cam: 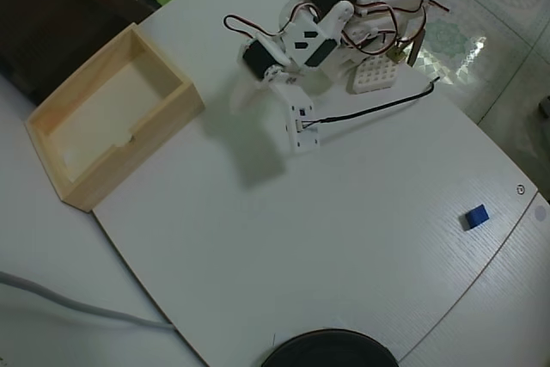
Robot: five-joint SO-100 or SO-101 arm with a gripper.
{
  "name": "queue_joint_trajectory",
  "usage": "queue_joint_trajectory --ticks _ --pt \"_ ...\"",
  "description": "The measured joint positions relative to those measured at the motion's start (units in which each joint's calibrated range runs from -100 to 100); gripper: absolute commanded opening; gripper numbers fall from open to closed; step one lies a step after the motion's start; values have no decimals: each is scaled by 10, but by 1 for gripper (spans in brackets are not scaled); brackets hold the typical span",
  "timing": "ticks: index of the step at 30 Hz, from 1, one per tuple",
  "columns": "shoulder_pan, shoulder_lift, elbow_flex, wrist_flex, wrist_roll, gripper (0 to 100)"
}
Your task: Pick up the small blue cube and put it into the box
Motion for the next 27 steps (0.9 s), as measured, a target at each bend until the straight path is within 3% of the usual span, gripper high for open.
queue_joint_trajectory --ticks 12,27 --pt "0 0 -15 0 0 9" --pt "-79 14 -277 69 47 9"
